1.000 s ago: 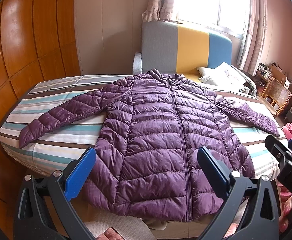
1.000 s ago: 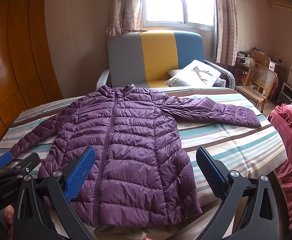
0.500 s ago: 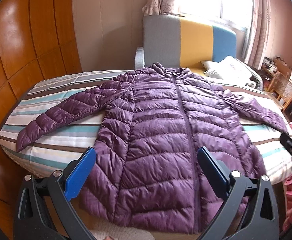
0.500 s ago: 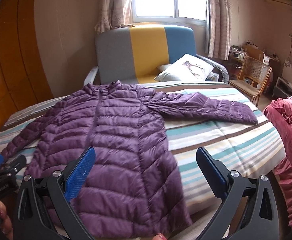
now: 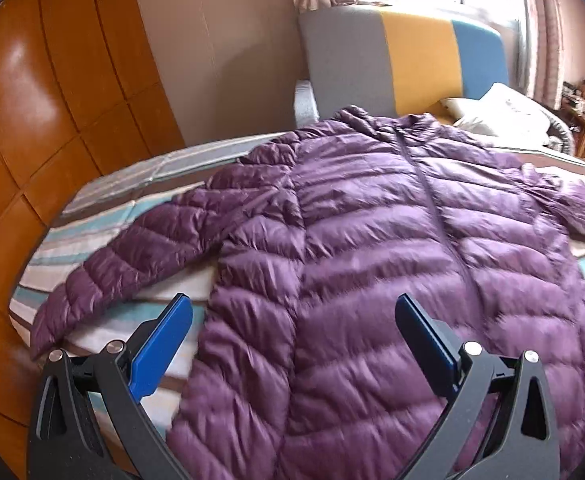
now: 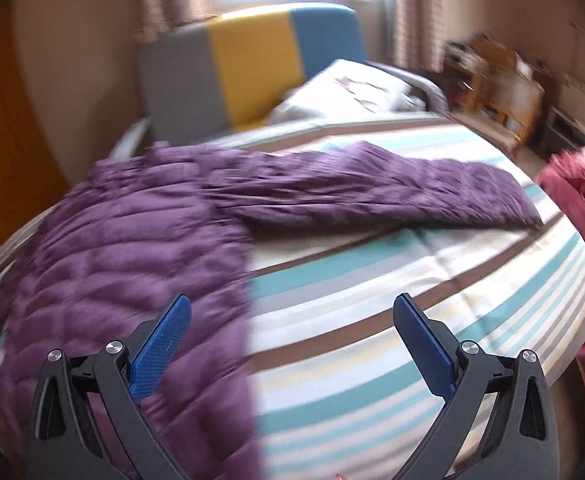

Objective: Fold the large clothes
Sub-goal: 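Reach the right gripper to the jacket sleeve cuff and close on it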

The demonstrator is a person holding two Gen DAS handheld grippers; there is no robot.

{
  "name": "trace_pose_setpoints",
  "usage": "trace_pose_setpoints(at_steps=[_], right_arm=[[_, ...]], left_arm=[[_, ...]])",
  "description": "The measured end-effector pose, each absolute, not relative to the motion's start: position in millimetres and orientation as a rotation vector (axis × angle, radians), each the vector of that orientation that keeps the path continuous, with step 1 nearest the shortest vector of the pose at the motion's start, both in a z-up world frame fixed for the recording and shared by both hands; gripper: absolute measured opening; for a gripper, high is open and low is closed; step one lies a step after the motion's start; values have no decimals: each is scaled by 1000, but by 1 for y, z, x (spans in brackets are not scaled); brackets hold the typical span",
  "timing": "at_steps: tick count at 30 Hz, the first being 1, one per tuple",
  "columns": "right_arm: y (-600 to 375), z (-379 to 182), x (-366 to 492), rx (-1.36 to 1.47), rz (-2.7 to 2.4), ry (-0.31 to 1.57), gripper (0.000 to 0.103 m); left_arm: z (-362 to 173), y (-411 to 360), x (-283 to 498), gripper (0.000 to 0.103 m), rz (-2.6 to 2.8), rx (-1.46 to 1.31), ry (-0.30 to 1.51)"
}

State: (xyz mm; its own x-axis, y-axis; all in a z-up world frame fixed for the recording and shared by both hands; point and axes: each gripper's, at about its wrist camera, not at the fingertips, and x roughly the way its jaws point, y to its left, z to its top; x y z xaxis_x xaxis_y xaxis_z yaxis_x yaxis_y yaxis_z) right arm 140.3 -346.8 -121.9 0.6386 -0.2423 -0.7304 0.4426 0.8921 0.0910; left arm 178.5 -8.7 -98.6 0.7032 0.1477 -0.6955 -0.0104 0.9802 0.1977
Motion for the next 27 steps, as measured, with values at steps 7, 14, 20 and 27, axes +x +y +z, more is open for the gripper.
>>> trace_pose_setpoints(at_steps=[7, 14, 20, 27], right_arm=[[-455, -151, 156, 518, -608, 803, 99], [-522, -166, 162, 666, -739, 752, 72], [-563, -175, 155, 827, -805, 648, 71], [-589, -181, 149, 970, -883, 549, 41]], left_arm=[[-123, 6, 223, 101, 132, 180, 850], [-142, 16, 243, 101, 200, 209, 822], [-161, 24, 253, 101, 210, 208, 847], [-169, 31, 255, 101, 190, 168, 872]])
